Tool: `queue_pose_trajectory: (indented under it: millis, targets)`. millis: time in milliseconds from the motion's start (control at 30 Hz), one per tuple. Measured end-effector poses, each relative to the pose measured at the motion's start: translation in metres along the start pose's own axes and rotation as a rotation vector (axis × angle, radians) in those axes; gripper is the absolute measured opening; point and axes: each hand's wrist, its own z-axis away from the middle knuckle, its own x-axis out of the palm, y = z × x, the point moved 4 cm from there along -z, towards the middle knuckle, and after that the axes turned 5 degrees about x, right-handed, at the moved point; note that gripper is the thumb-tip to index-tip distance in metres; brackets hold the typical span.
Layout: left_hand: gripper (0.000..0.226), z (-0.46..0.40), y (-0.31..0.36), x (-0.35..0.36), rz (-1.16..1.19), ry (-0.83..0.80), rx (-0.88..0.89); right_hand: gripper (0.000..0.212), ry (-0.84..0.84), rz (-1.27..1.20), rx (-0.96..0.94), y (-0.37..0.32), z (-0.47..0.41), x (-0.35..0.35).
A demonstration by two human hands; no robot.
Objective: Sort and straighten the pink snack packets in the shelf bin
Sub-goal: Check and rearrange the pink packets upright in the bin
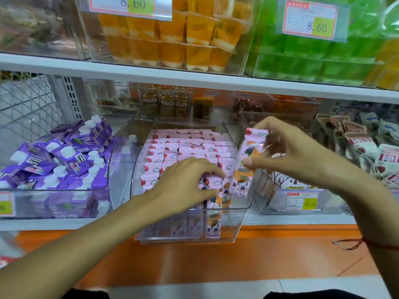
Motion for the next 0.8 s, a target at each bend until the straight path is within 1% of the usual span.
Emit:
queue_pose_trajectory:
  millis: [33, 100, 200, 300, 400, 500, 533, 600, 667, 700, 733, 800]
  targets:
    - [0.037, -0.001, 0.0, -0.001, -0.038, 0.03, -0.006, 0.035, -0.018, 0.109, -0.031, -0.001, 0.0, 0.005]
    - [0.042, -0.001, -0.001, -0.004, -0.077, 0.073, -0.036, 0.037, -0.017, 0.363, -0.074, 0.001, 0.0, 0.018]
    - [0.039, -0.001, -0.003, -0.005, -0.122, 0.092, -0.042, 0.038, 0.057, 0.731, -0.103, 0.008, -0.003, 0.035]
    - [0.037, 0.002, -0.004, -0.004, -0.111, 0.087, -0.041, 0.031, 0.112, 0.904, -0.093, 0.016, -0.002, 0.047]
    - [0.038, 0.004, -0.002, -0.004, -0.108, 0.093, -0.023, 0.028, 0.075, 1.014, -0.073, 0.023, 0.001, 0.064]
    - [0.032, 0.01, 0.001, -0.02, -0.098, 0.198, -0.034, 0.03, 0.029, 1.014, -0.044, 0.026, 0.004, 0.07]
    - [0.028, 0.014, -0.001, -0.031, -0.119, 0.26, -0.054, 0.035, 0.013, 0.963, -0.034, 0.026, 0.005, 0.068]
    - [0.023, 0.025, -0.009, -0.054, -0.207, 0.348, -0.108, 0.048, -0.004, 0.752, 0.009, 0.025, 0.008, 0.059]
    - [0.029, 0.036, -0.019, -0.073, -0.283, 0.366, -0.179, 0.051, 0.126, 0.565, 0.014, 0.02, 0.009, 0.046]
    - [0.032, 0.04, -0.023, -0.079, -0.29, 0.369, -0.207, 0.048, 0.204, 0.546, 0.04, 0.019, 0.007, 0.039]
    - [0.033, 0.042, -0.023, -0.084, -0.288, 0.38, -0.213, 0.046, 0.242, 0.564, 0.096, 0.022, 0.003, 0.035]
    - [0.035, 0.042, -0.017, -0.088, -0.304, 0.41, -0.184, 0.042, 0.194, 0.638, 0.236, 0.03, -0.007, 0.035]
